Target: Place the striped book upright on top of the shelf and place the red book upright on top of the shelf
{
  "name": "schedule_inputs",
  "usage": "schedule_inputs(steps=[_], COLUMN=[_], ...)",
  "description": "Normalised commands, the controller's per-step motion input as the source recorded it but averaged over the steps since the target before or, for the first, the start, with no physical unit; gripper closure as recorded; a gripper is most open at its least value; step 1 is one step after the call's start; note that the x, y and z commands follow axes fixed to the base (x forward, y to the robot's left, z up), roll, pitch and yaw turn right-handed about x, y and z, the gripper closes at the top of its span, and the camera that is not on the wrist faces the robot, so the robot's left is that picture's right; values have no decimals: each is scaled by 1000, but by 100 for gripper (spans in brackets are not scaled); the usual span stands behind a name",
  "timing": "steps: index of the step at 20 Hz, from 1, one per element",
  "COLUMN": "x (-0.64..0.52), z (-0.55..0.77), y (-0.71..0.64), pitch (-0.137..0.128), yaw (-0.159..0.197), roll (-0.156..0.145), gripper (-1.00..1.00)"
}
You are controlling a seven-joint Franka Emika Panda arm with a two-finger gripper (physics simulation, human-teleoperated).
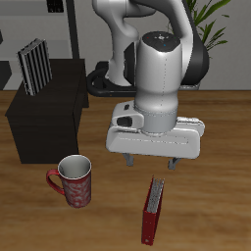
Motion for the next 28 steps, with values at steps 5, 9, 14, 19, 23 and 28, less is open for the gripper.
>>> schedule_inputs(steps=[5,9,14,19,23,28], x=[168,122,111,21,40,-16], z=[-343,-205,-210,-161,-306,-431], y=[219,49,22,-10,-156,-122], pitch=[27,11,23,12,25,36], yaw=[-16,-6,-17,2,-20,-49], roll=[-2,-11,-11,14,-31,-18], gripper=[-100,-100,-100,-100,-100,-100])
